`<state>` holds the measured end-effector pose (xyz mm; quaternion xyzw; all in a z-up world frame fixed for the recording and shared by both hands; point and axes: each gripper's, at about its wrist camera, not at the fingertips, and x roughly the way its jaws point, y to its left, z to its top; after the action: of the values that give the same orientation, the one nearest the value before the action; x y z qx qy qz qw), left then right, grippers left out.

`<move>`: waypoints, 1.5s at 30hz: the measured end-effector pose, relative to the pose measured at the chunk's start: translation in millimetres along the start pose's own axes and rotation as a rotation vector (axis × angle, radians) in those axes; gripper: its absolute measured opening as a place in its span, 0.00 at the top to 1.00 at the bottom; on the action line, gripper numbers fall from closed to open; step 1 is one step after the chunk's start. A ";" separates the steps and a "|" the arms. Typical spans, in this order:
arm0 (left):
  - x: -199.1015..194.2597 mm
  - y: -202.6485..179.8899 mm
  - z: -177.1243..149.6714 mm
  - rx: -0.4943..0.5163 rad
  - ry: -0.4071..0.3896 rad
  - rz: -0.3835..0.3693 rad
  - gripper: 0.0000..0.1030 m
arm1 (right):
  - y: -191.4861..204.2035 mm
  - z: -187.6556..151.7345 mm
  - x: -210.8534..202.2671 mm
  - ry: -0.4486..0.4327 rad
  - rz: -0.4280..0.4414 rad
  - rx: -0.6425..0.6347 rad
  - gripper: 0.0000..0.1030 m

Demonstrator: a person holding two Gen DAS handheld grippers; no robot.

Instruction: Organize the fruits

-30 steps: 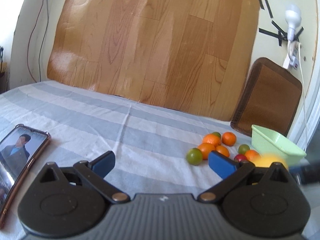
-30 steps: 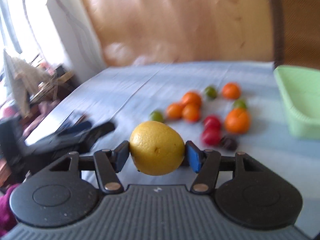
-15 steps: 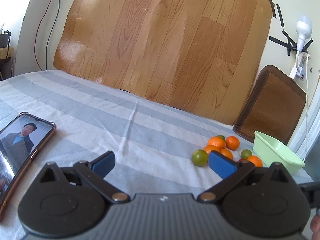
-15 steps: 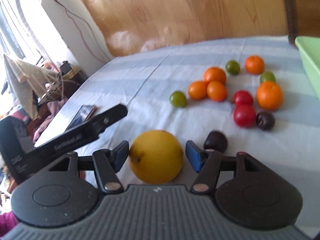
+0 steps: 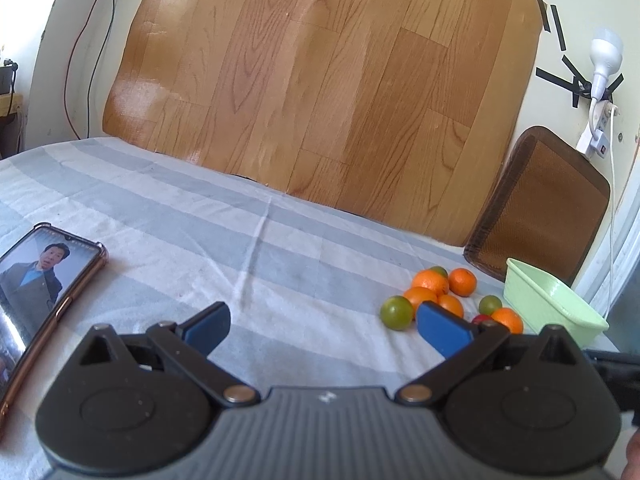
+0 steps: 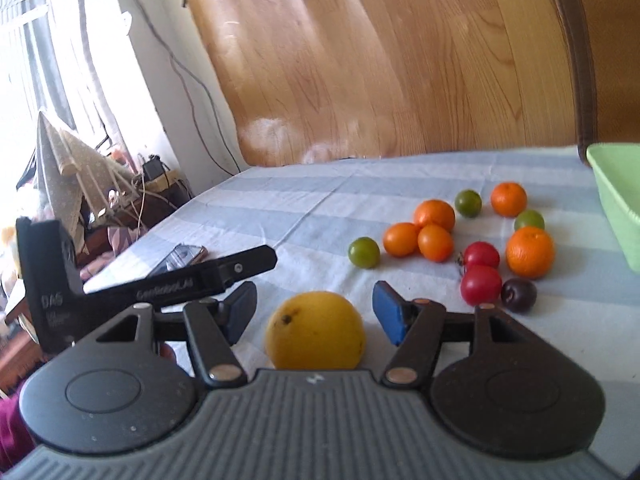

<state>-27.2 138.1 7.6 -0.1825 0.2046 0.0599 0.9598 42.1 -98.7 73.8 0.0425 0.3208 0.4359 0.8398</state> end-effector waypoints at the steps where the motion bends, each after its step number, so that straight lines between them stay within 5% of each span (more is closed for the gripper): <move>1: -0.3 -0.5 -0.1 0.002 -0.002 -0.003 0.00 | 3.7 -2.1 -1.0 -0.001 -0.012 -0.035 0.35; 5: -3.7 -0.1 -0.8 0.011 -0.017 -0.042 0.01 | 16.5 -15.1 1.3 0.022 -0.061 -0.177 0.35; 10: -14.5 -4.9 -3.9 0.050 0.004 -0.161 0.27 | 30.5 -30.0 9.1 0.035 -0.130 -0.343 0.35; 12: -21.8 -12.0 -8.1 0.085 0.019 -0.207 0.28 | 33.1 -32.0 13.0 0.034 -0.142 -0.387 0.35; 17: -20.8 -35.6 -18.2 0.145 0.106 -0.282 0.28 | 30.9 -30.8 28.1 0.055 -0.134 -0.404 0.33; 20: -7.2 -44.7 -19.9 0.140 0.179 -0.289 0.39 | 30.0 -30.9 37.1 0.066 -0.124 -0.396 0.34; 27: -8.8 -95.5 -9.7 0.238 0.153 -0.320 0.39 | 20.1 -33.8 -2.2 -0.063 -0.201 -0.386 0.36; 37: 73.0 -256.1 18.8 0.406 0.160 -0.482 0.38 | -84.1 0.0 -60.7 -0.262 -0.559 -0.346 0.35; 45: 143.4 -320.0 -5.7 0.391 0.290 -0.487 0.37 | -169.0 13.1 -59.7 -0.233 -0.742 -0.194 0.35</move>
<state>161.7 -154.7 47.6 -0.0452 0.2970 -0.2382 0.9236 144.1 -245.5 54.8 -0.1066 0.1743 0.1237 0.9711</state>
